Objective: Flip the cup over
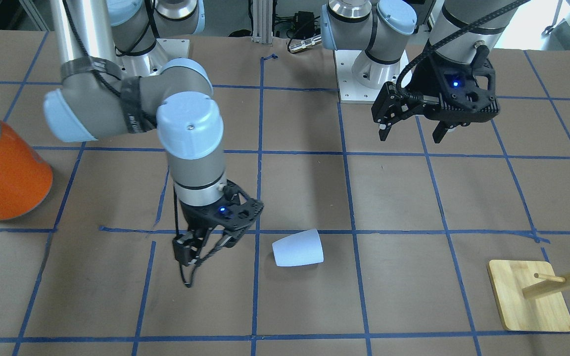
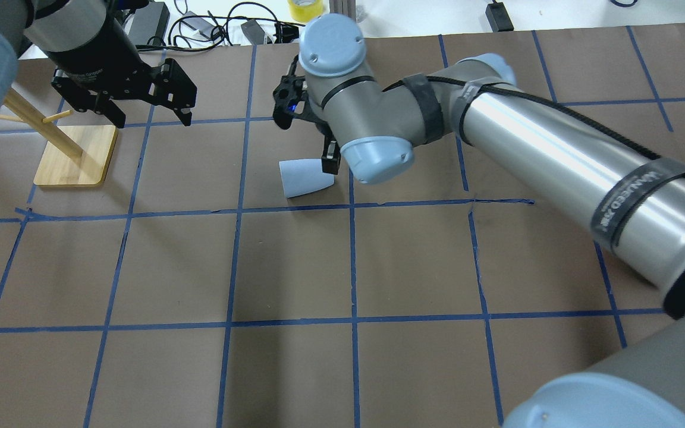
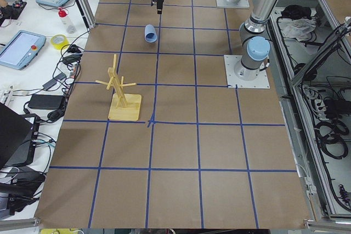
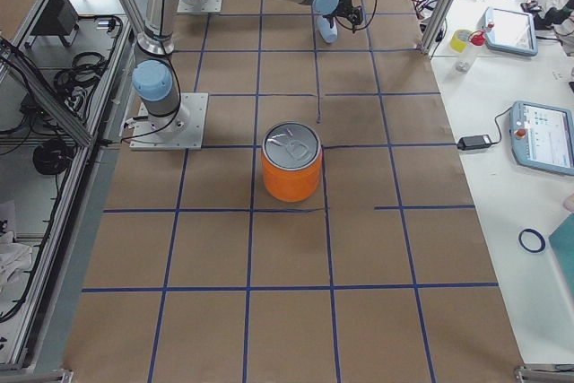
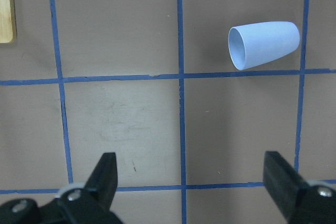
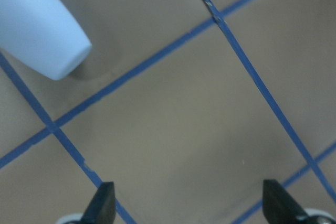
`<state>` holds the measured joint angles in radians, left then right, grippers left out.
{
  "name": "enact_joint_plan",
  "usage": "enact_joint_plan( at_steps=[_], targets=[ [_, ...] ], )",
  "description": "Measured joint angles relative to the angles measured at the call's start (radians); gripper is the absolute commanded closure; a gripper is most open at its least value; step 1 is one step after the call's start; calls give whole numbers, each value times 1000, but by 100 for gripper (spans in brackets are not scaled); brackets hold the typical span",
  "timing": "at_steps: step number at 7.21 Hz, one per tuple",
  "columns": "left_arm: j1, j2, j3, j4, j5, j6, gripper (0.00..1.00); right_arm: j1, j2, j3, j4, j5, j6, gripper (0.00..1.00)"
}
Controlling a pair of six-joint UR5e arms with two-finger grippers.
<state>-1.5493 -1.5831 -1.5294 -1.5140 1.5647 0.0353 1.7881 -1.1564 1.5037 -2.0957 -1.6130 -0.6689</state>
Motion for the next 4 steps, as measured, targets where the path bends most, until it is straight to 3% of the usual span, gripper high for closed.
enact_joint_plan(
  at_steps=[4],
  targets=[
    [0, 0, 0, -1, 0, 0, 0, -194, -173, 8, 246, 8, 425, 0]
  ],
)
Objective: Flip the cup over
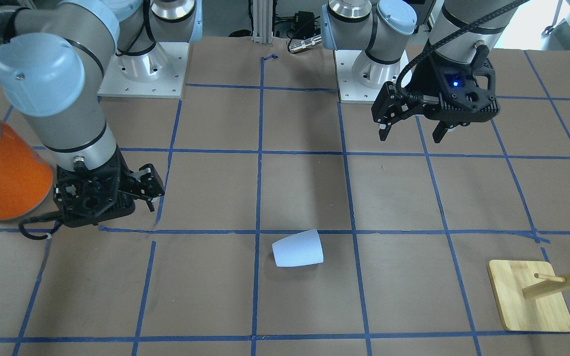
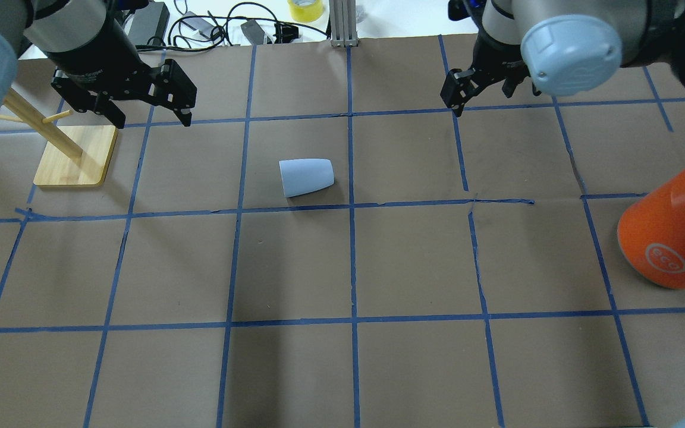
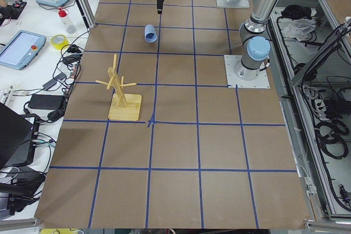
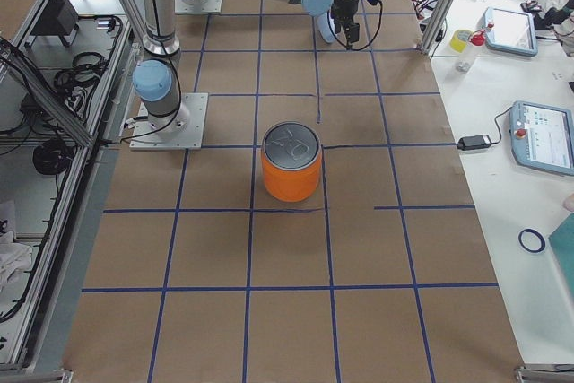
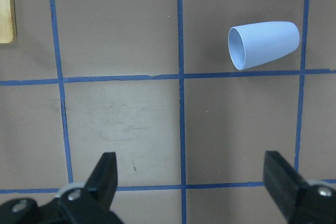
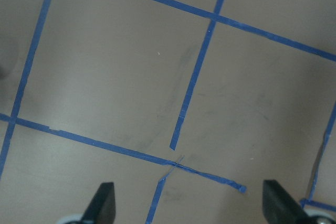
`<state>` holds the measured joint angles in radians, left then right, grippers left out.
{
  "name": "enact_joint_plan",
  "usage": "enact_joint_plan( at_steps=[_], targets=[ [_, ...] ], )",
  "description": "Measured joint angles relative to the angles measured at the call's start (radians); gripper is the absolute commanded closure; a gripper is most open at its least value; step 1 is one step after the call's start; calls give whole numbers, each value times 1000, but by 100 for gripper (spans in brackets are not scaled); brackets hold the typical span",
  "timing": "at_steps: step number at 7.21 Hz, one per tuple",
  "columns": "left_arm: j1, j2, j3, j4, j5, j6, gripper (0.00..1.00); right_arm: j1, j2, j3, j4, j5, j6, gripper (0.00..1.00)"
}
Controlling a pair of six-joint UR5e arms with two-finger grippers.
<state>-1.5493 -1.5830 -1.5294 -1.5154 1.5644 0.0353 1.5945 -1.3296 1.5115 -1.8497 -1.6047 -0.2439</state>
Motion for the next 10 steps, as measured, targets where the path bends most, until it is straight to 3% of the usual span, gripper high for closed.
enact_joint_plan(
  at_steps=[5, 10],
  targets=[
    [-1, -3, 0, 2, -2, -2, 0, -16, -76, 7, 91, 44, 206, 0],
    [-2, -17, 3, 3, -3, -12, 0, -20, -153, 29, 167, 53, 296, 0]
  ],
)
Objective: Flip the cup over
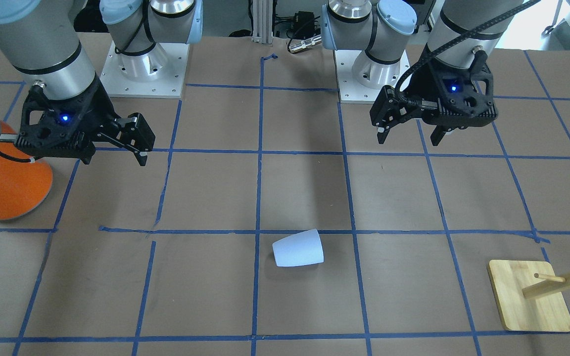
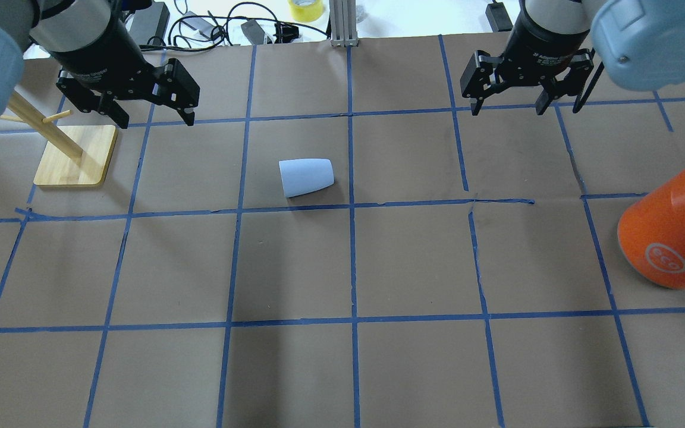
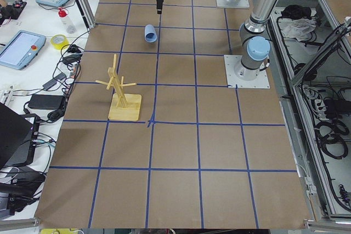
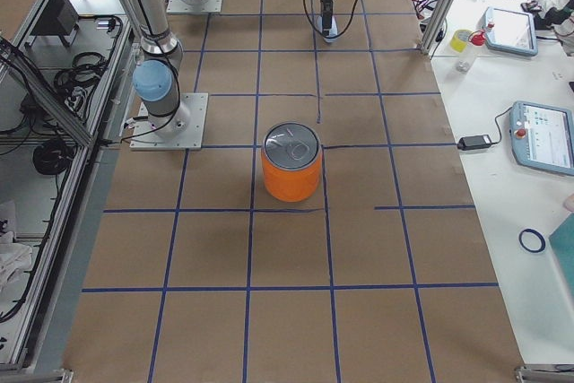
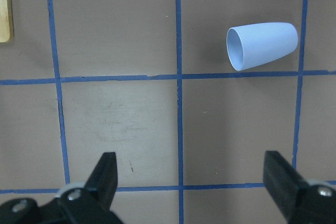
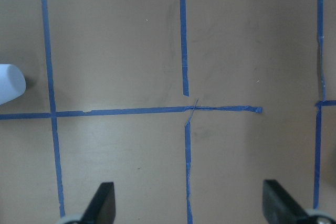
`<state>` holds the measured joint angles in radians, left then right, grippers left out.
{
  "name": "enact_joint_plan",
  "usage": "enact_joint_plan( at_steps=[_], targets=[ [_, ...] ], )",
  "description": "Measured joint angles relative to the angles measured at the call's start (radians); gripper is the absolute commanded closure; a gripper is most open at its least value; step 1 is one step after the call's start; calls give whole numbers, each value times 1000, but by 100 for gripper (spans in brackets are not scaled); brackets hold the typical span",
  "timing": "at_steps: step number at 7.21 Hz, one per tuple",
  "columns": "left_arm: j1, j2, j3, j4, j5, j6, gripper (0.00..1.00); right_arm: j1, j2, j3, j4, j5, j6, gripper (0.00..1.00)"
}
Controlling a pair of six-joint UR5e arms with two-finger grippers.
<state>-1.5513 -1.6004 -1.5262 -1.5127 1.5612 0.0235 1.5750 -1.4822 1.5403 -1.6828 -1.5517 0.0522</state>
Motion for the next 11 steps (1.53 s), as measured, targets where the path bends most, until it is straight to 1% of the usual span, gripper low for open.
enact_joint_plan(
  at_steps=[1, 2, 4, 5, 7, 8, 10, 11],
  targets=[
    [0, -17, 2, 1, -4, -1, 0, -1, -21, 13, 14, -3, 15, 0],
    [-2, -40, 2, 4, -43, -2, 0, -2, -45, 21, 39, -8, 24, 0],
    [-3, -97, -7, 32, -171, 13, 0, -4, -71, 26, 54, -25, 27, 0],
    [-2, -138, -34, 84, -225, 24, 0, -8, -75, 26, 50, -47, 22, 0],
    [1, -217, -122, 202, -374, 59, 0, -13, -71, 29, 53, -61, 25, 0],
    [4, -254, -144, 235, -404, 73, 0, -16, -62, 36, 63, -61, 27, 0],
    [25, -319, -148, 287, -456, 125, 0, -23, -51, 47, 79, -63, 28, 0],
    [53, -348, -149, 297, -519, 141, 0, -26, -51, 48, 95, -68, 29, 0]
  ],
)
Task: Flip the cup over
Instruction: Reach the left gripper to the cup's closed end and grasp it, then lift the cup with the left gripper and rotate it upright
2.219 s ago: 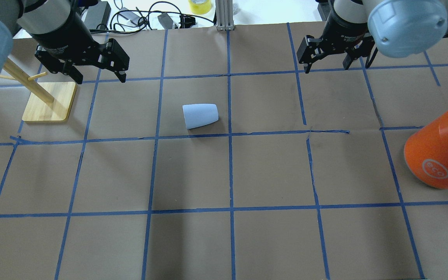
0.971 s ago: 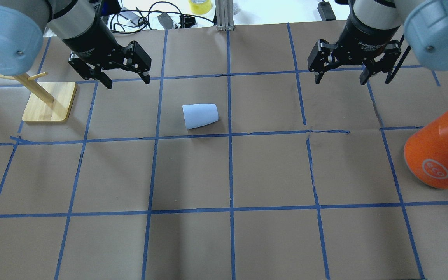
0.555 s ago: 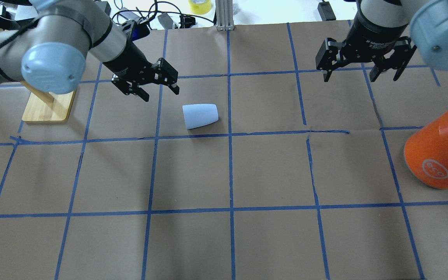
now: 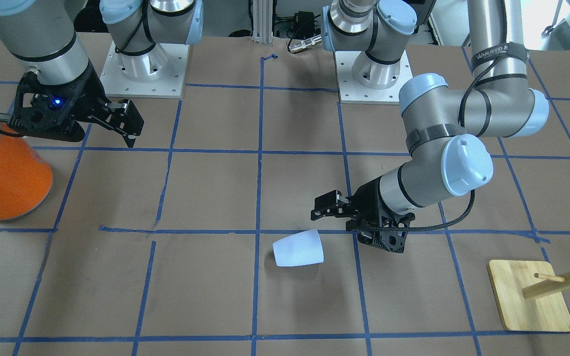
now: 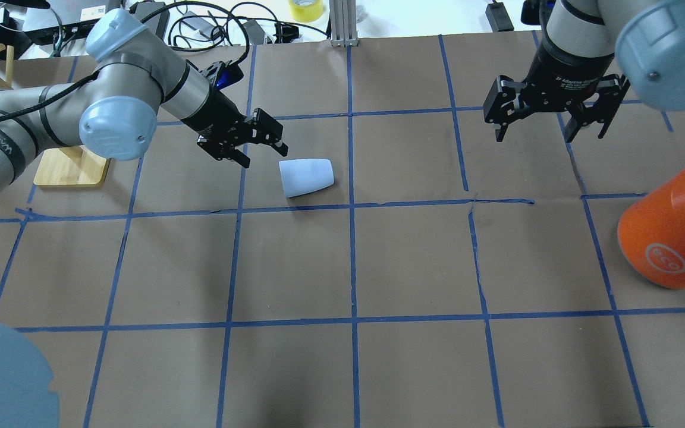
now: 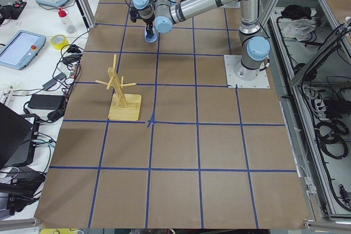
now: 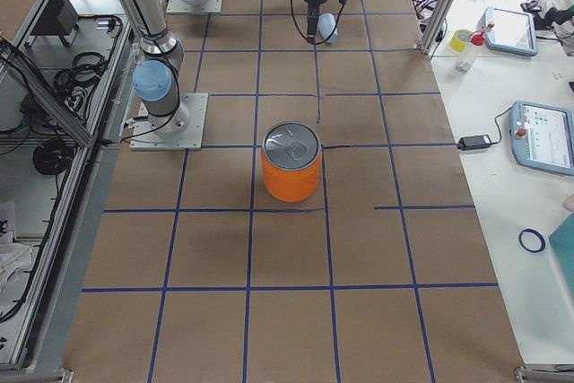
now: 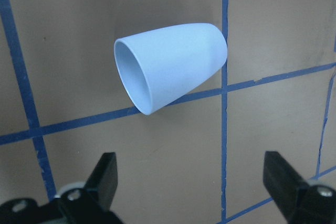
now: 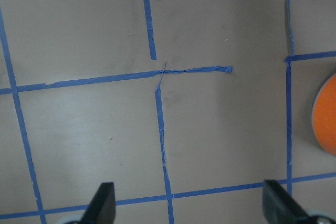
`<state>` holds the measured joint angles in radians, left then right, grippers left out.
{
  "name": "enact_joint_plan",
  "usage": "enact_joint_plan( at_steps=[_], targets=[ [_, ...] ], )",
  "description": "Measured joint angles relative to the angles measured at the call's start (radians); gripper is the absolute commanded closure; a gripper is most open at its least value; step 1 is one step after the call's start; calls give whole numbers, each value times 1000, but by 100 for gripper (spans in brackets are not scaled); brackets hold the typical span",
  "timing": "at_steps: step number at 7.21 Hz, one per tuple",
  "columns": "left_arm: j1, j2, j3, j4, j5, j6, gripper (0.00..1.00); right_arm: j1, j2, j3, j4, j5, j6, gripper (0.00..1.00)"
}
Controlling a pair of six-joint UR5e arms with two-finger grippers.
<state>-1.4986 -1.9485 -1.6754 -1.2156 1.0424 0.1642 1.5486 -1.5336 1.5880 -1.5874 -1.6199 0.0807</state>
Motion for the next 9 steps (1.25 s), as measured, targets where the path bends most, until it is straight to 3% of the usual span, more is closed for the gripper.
enact_joint_plan(
  at_steps=[3, 5, 6, 7, 8, 9],
  targets=[
    [34, -99, -11, 16, -188, 16, 0, -13, -11, 1, 63, -8, 5, 0],
    [35, -157, -8, 22, -255, 29, 0, -17, -13, 1, 101, -10, 29, 0],
    [35, -179, -10, 26, -270, 35, 21, -20, -14, 1, 108, -11, 35, 0],
    [35, -195, -12, 28, -295, 39, 56, -23, -16, 1, 110, -11, 39, 0],
    [35, -207, -13, 28, -348, 41, 84, -25, -19, 1, 110, -11, 46, 0],
    [35, -214, -14, 28, -395, 40, 100, -26, -24, 2, 111, -11, 66, 0]
  ],
)
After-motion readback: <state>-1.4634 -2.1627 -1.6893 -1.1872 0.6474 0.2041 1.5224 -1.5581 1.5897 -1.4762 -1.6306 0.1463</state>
